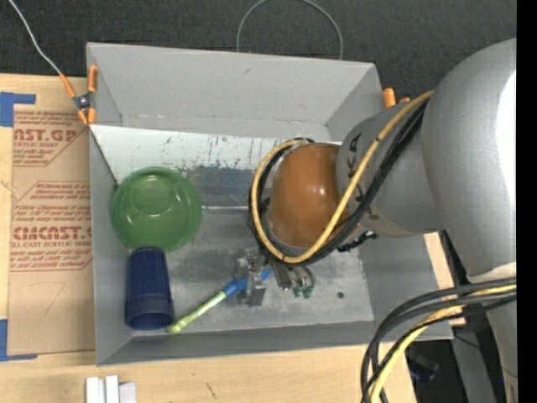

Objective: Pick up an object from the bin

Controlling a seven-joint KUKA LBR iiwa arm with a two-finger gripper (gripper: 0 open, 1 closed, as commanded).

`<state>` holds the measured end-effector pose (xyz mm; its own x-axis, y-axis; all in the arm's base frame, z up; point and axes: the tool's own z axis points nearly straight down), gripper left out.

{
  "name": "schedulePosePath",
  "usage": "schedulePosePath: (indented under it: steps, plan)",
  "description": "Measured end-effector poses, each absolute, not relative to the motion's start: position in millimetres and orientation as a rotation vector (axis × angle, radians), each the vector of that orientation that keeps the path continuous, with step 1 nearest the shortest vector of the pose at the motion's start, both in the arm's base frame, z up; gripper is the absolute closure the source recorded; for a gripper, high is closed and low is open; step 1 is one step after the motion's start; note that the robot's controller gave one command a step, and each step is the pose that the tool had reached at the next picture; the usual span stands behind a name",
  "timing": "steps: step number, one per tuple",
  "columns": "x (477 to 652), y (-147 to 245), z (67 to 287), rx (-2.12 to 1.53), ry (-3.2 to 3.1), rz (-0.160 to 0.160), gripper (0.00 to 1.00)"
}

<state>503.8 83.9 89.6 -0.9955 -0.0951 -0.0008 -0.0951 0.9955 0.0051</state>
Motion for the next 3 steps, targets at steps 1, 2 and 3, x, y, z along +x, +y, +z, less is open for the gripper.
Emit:
schedulePosePath:
  steps: [1, 2, 3]
  plan:
    - [502.4, 84, 113, -0.15, 3.143, 0.007, 1.0]
    - [503.4, 84, 138, -0.15, 3.14, 0.007, 1.0]
    - [504.4, 84, 159, -0.15, 3.135, 0.008, 1.0]
